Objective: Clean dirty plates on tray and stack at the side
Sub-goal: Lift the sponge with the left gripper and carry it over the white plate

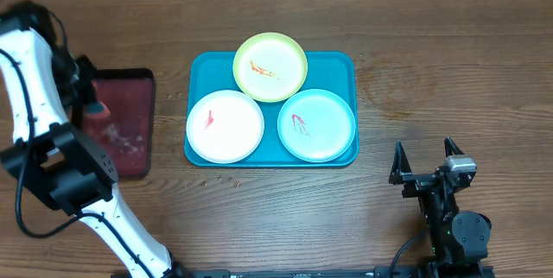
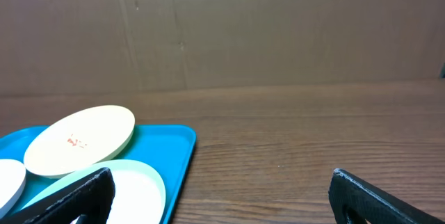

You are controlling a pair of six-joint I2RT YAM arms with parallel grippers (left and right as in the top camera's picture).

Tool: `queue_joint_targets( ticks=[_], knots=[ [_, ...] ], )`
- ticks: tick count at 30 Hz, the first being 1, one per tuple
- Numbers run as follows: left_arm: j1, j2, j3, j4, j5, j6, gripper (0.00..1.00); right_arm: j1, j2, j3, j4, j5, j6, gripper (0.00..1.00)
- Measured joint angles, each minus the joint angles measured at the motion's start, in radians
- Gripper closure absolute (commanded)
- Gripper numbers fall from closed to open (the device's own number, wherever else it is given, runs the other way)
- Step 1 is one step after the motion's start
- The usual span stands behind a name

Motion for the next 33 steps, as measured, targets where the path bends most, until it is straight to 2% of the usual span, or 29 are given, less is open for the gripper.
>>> queue_joint_targets(
  ticks=[3, 6, 11, 15, 18, 21, 25, 29, 33],
  knots=[
    [0.000, -0.023, 0.098, -0.021, 0.000, 0.000, 0.96, 0.000, 0.000, 0.000, 0.000, 0.000, 0.000, 0.00],
    [0.000, -0.045, 0.082, 0.018, -0.010, -0.001, 0.96, 0.000, 0.000, 0.000, 0.001, 0.000, 0.000, 0.00],
    [0.000, -0.048, -0.187, 0.223, -0.021, -0.001, 0.96, 0.000, 0.000, 0.000, 0.001, 0.000, 0.000, 0.00],
    [0.000, -0.005, -0.302, 0.200, 0.023, 0.020, 0.96, 0.000, 0.000, 0.000, 0.000, 0.000, 0.000, 0.00],
    [0.003, 0.002, -0.248, 0.084, 0.060, 0.035, 0.95, 0.000, 0.000, 0.000, 0.000, 0.000, 0.000, 0.00],
    [0.007, -0.006, -0.073, -0.010, 0.089, 0.041, 0.96, 0.000, 0.000, 0.000, 0.001, 0.000, 0.000, 0.00],
    [0.005, -0.093, 0.089, -0.056, 0.102, 0.041, 0.96, 0.000, 0.000, 0.000, 0.000, 0.000, 0.000, 0.00],
    [-0.035, -0.271, 0.138, -0.078, 0.120, 0.041, 0.96, 0.000, 0.000, 0.000, 0.000, 0.000, 0.000, 0.00],
    [-0.145, -0.354, 0.144, -0.110, 0.180, 0.061, 0.95, 0.000, 0.000, 0.000, 0.001, 0.000, 0.000, 0.00]
  ],
)
